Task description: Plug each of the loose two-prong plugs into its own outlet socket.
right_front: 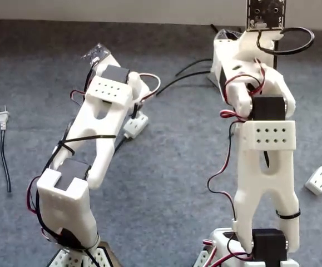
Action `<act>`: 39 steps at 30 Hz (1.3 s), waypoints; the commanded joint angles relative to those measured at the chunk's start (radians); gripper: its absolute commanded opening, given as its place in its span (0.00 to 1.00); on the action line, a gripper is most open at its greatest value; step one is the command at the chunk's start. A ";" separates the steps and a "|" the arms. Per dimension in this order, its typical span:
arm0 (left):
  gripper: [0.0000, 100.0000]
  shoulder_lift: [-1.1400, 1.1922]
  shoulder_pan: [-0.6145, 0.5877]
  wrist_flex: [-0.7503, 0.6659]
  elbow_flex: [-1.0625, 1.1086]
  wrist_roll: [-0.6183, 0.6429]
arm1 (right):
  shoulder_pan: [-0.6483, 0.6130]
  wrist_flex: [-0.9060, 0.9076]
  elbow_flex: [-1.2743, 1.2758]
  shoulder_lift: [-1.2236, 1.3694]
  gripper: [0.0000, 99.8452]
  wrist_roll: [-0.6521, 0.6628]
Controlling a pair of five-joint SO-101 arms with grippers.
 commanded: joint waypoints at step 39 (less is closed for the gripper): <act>0.00 -0.007 0.016 -0.104 0.105 0.057 | 0.010 -0.018 -0.053 -0.012 0.01 -0.011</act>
